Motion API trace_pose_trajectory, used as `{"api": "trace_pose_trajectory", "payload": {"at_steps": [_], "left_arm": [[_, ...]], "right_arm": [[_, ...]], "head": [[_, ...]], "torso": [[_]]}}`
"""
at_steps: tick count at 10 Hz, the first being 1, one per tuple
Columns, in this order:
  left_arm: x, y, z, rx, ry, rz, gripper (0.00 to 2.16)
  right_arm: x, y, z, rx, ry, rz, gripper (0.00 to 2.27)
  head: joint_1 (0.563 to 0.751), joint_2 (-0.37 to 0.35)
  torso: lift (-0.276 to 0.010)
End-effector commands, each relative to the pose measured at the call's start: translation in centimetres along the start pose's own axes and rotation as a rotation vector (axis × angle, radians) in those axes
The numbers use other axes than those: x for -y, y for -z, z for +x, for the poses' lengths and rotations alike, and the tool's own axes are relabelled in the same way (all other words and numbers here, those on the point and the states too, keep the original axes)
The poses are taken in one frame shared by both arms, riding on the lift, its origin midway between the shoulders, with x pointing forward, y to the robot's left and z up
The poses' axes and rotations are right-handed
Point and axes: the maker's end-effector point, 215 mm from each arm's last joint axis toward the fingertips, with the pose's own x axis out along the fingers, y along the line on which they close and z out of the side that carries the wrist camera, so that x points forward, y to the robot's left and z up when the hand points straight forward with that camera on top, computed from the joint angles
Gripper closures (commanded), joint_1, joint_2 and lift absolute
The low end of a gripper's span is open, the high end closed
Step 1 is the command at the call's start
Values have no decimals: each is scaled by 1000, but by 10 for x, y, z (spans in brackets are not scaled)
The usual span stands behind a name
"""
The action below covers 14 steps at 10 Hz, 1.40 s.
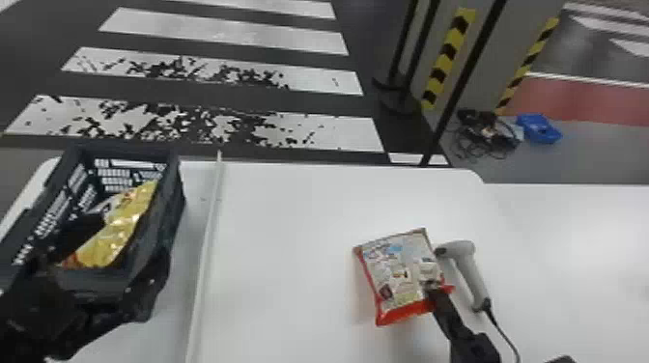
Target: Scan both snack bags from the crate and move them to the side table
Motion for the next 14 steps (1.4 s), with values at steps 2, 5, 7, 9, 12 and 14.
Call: {"api": "trace_pose_trajectory", "payload": {"at_steps": [2, 5, 7, 9, 12, 14], "left_arm": [[2, -1, 0, 2, 8, 10, 80], [3, -5, 5, 11, 15, 12, 80], [6, -6, 7, 15, 18, 8, 80], [8, -4, 6, 13, 20, 7, 80], [13, -5, 13, 20, 33, 4, 80], [15, -5, 15, 22, 39, 2, 80]], "right_arm": [[8, -17, -7, 54, 16, -8, 2108], [18, -16, -19, 51, 46, 3, -2], [16, -14, -24, 47, 62, -2, 36], [18, -8, -35, 25, 85, -13, 39], [9, 45, -57, -129, 82, 2, 43], [-31, 61, -68, -211, 19, -35, 56]], "head": [[695, -203], [695, -226], [695, -233], [695, -237], [695, -218], [695, -174]], "torso": [[-95], [-95], [-95], [-95], [-95], [-95]]}}
